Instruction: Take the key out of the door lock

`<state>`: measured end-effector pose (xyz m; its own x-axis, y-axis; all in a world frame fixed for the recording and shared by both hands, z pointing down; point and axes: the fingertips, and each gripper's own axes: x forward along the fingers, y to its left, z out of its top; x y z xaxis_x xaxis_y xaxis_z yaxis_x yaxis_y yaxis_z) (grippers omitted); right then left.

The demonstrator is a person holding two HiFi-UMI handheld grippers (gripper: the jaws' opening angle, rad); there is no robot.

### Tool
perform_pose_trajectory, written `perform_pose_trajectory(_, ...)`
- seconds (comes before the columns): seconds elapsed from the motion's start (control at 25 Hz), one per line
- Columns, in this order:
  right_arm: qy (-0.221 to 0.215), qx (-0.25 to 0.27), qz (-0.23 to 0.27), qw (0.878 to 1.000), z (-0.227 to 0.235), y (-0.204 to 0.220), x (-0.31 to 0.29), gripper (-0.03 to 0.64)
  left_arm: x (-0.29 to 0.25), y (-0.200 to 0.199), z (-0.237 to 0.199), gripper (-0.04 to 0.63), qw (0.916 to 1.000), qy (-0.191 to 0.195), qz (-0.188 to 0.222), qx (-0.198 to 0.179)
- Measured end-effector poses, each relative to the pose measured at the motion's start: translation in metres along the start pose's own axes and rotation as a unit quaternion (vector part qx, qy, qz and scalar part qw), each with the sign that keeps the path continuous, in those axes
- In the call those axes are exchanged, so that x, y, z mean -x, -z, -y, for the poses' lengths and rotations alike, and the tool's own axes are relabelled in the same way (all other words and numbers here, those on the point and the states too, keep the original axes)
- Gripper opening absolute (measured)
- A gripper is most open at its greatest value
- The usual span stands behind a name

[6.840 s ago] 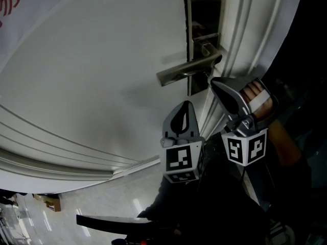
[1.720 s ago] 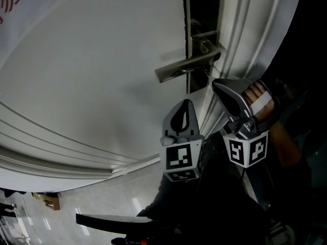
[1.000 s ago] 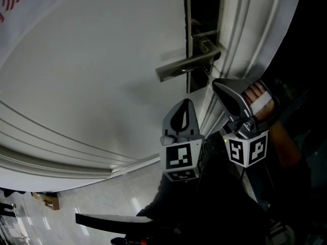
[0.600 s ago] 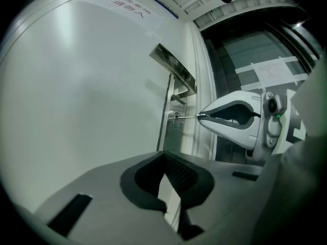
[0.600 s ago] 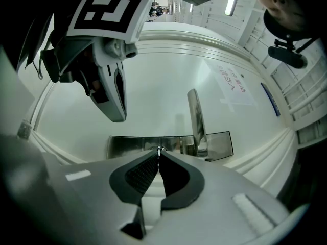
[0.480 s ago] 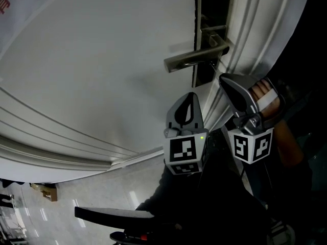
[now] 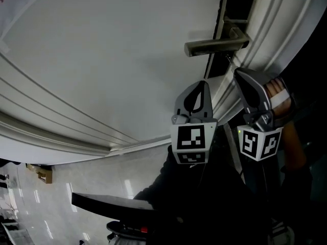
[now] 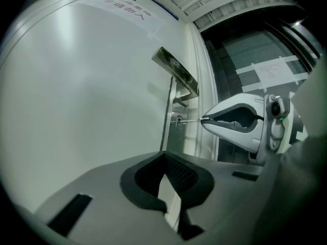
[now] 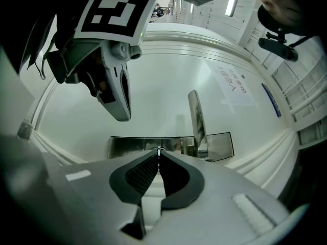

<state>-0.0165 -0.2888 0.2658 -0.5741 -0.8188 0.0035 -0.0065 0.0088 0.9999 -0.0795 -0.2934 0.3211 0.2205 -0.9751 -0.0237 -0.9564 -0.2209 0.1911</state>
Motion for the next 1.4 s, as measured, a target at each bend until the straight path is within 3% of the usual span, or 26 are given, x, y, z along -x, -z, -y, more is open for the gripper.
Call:
perform_pose_trajectory(0.6, 0.006, -0.017, 0.007, 1.000, 0.002, -0.006, 0.008, 0.012, 0.000, 0.002, -0.009, 0.000, 0.9998, -0.009, -0.011, -0.016)
perform_pose_trajectory(0.96, 0.033, -0.122, 0.011, 0.992, 0.001, -0.015, 0.024, 0.012, 0.006, 0.003, -0.001, -0.001, 0.9999, 0.006, -0.001, -0.013)
perform_pose_trajectory(1.2, 0.031, -0.148, 0.008, 0.988, -0.009, -0.015, 0.032, 0.012, 0.012, 0.001, 0.004, 0.000, 0.9997, 0.011, 0.005, -0.021)
perform_pose_trajectory(1.4, 0.039, -0.199, 0.011, 0.979, -0.010, -0.019, 0.033, 0.012, 0.015, 0.004, 0.010, 0.000, 0.9997, 0.019, 0.000, -0.015)
